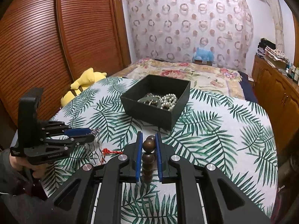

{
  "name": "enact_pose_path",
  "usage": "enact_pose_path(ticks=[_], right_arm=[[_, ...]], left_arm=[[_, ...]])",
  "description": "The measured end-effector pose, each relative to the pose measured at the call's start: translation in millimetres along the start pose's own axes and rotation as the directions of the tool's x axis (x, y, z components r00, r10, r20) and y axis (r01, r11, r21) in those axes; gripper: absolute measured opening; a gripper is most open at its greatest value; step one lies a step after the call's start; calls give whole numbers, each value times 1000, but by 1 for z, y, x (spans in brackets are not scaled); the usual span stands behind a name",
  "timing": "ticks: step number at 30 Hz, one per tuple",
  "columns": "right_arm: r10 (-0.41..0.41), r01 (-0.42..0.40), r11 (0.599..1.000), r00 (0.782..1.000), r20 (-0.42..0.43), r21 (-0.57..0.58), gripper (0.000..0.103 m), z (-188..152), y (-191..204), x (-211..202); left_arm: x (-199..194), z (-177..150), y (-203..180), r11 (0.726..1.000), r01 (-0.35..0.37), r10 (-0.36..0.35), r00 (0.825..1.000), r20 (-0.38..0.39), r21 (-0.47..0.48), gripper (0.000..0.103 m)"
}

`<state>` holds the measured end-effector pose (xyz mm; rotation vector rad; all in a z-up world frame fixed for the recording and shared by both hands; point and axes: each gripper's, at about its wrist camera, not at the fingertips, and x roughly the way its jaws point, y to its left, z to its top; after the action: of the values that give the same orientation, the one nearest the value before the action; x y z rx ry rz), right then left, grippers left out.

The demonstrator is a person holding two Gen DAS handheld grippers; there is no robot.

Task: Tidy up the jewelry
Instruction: 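Grasp the purple crystal brooch with the left tool while the right tool carries the bead bracelet, then lower the brooch into the black box with the left tool while the right tool drops the bead bracelet there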

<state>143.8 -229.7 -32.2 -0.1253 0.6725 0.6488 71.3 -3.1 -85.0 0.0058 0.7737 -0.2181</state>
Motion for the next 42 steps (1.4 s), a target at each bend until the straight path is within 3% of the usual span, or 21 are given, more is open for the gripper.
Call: enact_pose_path(ticks=[23, 33, 42], right_arm=[[-58, 67, 995, 990, 126, -71, 15, 94, -5, -10], [-79, 86, 994, 991, 108, -64, 15, 120, -13, 21], [-42, 44, 998, 998, 42, -49, 15, 116, -18, 57]], left_arm=[[-25, 57, 11, 999, -33, 31, 991, 131, 10, 19], [-26, 80, 14, 999, -36, 32, 985, 167, 17, 19], [-15, 96, 18, 998, -60, 58, 985, 162, 9, 19]])
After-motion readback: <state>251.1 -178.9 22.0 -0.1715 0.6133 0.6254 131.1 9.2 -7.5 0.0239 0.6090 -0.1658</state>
